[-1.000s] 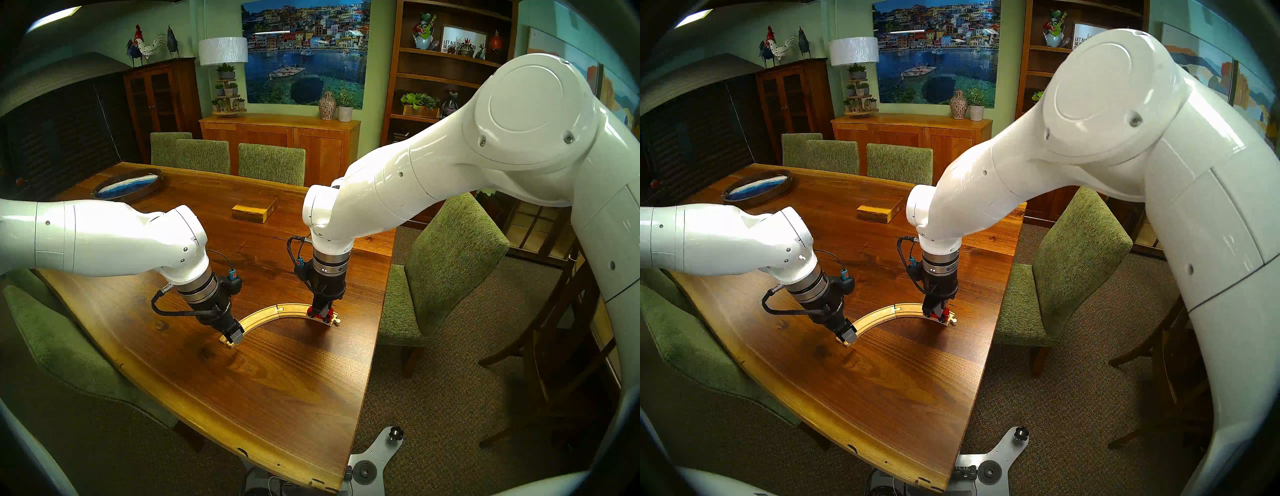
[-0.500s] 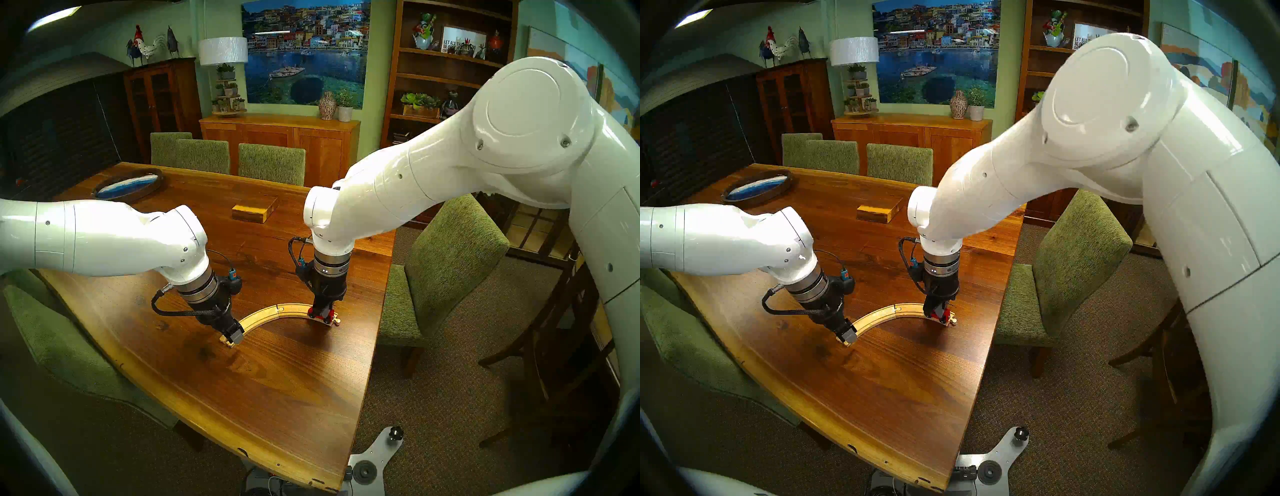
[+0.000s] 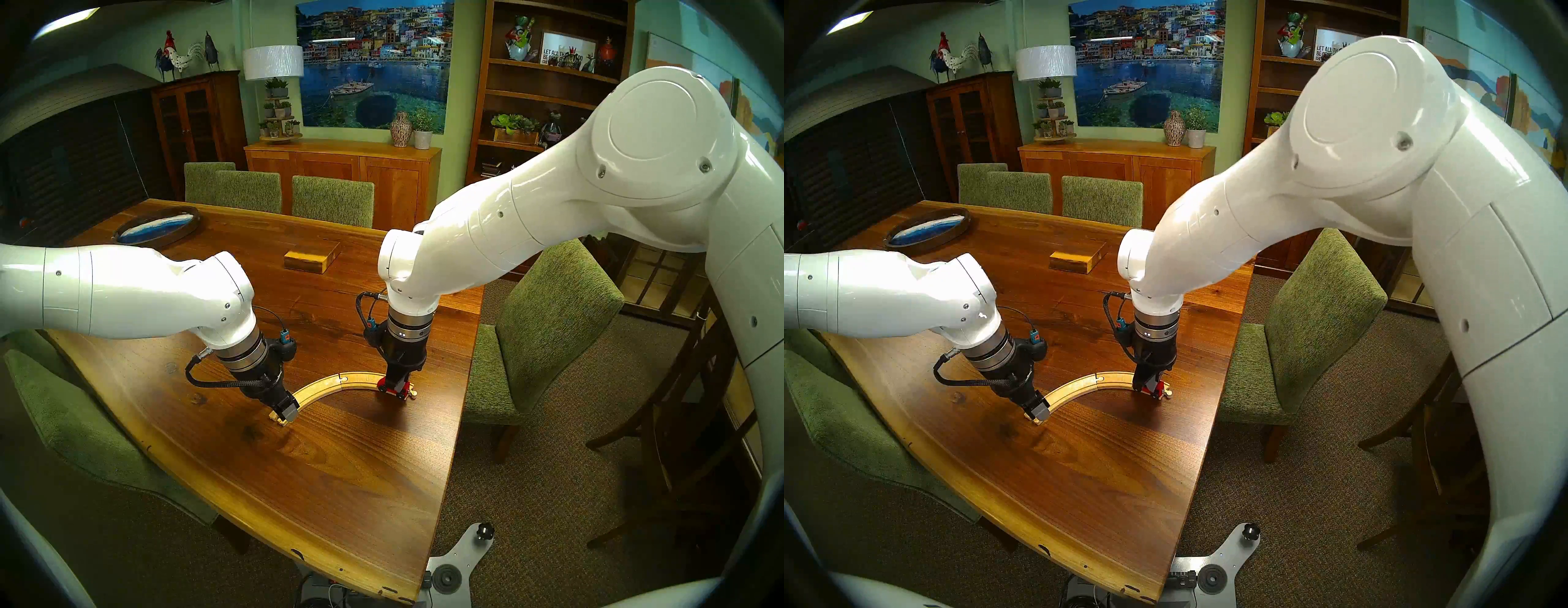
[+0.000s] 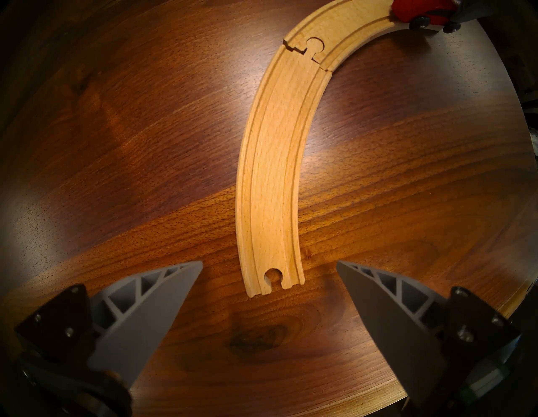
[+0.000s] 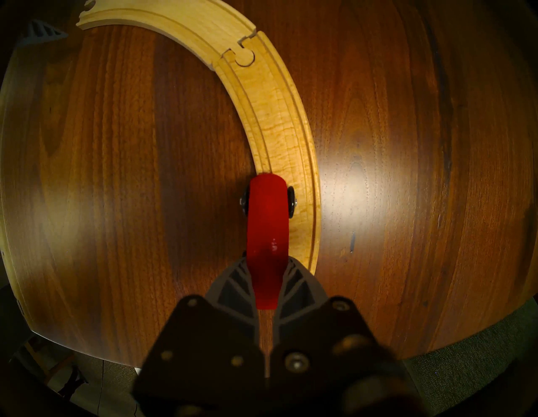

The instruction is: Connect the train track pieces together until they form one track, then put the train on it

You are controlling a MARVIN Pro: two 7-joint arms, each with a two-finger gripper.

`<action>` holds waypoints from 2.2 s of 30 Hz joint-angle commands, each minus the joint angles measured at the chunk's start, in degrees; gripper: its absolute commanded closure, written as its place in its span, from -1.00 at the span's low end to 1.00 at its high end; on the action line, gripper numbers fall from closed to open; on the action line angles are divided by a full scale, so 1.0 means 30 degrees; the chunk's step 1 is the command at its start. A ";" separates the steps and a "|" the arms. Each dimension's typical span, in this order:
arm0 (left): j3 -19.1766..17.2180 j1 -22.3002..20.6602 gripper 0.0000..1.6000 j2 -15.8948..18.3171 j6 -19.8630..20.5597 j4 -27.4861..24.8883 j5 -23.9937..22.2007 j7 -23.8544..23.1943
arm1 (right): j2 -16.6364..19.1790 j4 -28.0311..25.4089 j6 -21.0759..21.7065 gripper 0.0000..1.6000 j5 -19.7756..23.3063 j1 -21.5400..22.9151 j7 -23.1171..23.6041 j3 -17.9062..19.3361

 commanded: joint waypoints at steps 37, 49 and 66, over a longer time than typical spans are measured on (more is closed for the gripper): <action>-0.0420 -0.0547 -1.00 0.0002 0.0001 -0.0046 -0.0041 0.0025 | 0.0168 0.2062 -0.0282 1.00 -0.0624 -0.0545 0.1230 -0.0188; -0.0421 -0.0547 -1.00 0.0003 0.0003 -0.0047 -0.0042 0.0026 | 0.0165 0.2062 -0.0534 1.00 -0.0809 -0.0647 0.1230 -0.0220; -0.0426 -0.0544 -1.00 0.0005 0.0006 -0.0048 -0.0042 0.0029 | 0.0344 0.1340 -0.1034 1.00 -0.0945 -0.0401 0.0770 -0.0159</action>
